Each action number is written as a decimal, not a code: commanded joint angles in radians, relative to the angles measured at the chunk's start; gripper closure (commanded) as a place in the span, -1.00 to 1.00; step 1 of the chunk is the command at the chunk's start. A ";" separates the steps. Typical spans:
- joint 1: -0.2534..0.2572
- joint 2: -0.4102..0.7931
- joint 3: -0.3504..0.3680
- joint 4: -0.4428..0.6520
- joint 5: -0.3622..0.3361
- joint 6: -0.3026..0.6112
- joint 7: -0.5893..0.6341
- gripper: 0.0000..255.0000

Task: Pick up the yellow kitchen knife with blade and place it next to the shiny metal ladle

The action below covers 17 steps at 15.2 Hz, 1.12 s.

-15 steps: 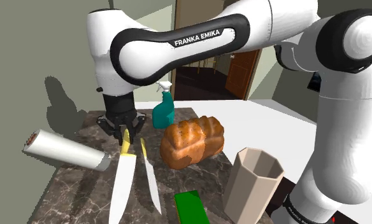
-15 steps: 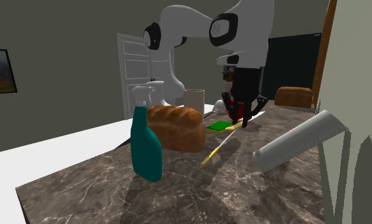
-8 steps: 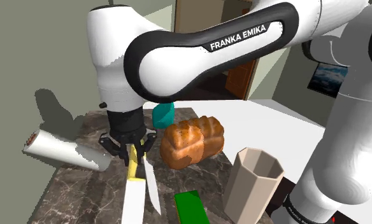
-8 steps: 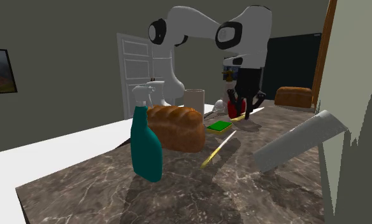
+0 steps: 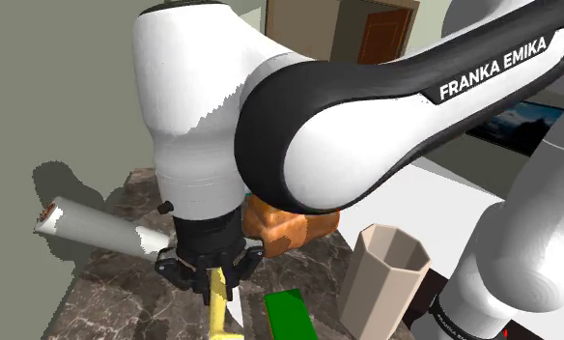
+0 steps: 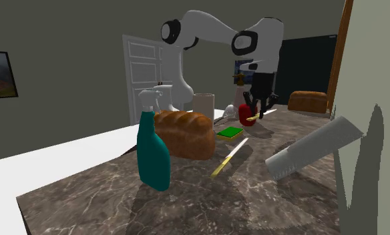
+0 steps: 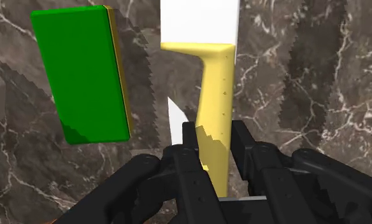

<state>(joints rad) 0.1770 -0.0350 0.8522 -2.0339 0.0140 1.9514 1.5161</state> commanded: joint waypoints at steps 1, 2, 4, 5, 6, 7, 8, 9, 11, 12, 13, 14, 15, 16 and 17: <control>0.021 -0.026 0.020 -0.015 0.025 -0.002 0.031 1.00; 0.031 -0.041 0.030 -0.026 0.040 -0.001 0.044 1.00; 0.053 -0.069 0.050 -0.043 0.066 0.000 0.073 1.00; 0.064 -0.081 0.060 -0.050 0.078 0.000 0.089 1.00; 0.075 -0.091 0.071 -0.056 0.090 -0.001 0.106 1.00; 0.086 -0.101 0.082 -0.061 0.100 -0.001 0.123 1.00; 0.097 -0.109 0.094 -0.064 0.110 -0.002 0.141 1.00; 0.109 -0.116 0.106 -0.067 0.118 -0.002 0.160 1.00; 0.130 -0.125 0.132 -0.068 0.132 -0.004 0.201 1.00; 0.140 -0.128 0.146 -0.067 0.137 -0.004 0.223 1.00; 0.150 -0.129 0.161 -0.065 0.141 -0.005 0.246 1.00; 0.159 -0.128 0.176 -0.062 0.144 -0.005 0.270 1.00; 0.168 -0.125 0.193 -0.058 0.144 -0.005 0.295 1.00; 0.175 -0.121 0.210 -0.053 0.143 -0.006 0.322 1.00; 0.182 -0.115 0.230 -0.047 0.140 -0.006 0.350 1.00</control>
<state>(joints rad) 0.3544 -0.1669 1.0569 -2.0938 0.1659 1.9455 1.8281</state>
